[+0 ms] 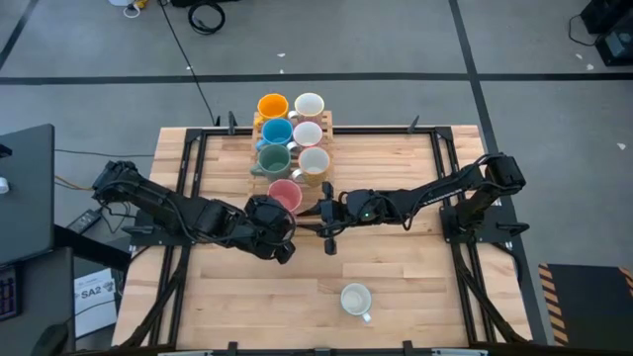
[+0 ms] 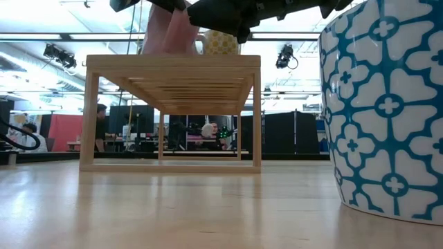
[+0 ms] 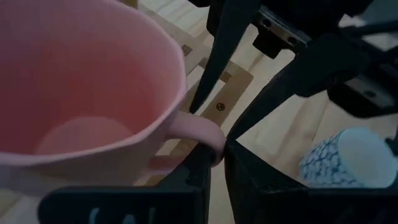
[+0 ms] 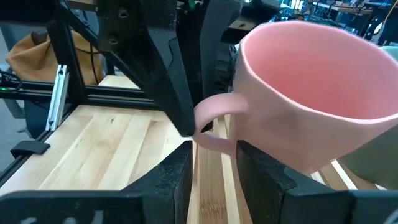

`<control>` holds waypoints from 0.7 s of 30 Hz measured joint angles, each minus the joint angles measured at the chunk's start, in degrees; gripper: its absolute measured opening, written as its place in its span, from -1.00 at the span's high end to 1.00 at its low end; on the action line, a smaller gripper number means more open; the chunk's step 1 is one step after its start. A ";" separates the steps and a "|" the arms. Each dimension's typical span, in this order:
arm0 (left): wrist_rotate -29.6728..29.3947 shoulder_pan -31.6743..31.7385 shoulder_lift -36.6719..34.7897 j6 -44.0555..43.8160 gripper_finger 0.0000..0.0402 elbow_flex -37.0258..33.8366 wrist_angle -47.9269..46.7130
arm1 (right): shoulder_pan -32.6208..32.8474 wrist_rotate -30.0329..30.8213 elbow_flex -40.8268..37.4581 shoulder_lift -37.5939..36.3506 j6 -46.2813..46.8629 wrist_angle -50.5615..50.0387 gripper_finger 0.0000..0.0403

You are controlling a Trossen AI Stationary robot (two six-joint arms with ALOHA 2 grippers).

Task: Place coffee mugs
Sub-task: Put the pink mug on the shelf

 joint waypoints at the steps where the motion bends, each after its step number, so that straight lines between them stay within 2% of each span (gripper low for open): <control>1: 0.03 -0.11 -0.09 1.22 0.80 0.00 -0.08 | 0.00 0.00 0.00 -0.01 -0.01 -0.24 0.35; 12: -0.31 -2.49 -4.46 8.62 0.81 0.00 -5.23 | -0.02 0.04 0.00 -1.80 -0.02 -3.64 0.35; 21: -1.60 -3.11 -5.58 8.87 0.81 0.00 -7.84 | -0.04 1.07 0.02 -3.01 -3.23 -3.37 0.35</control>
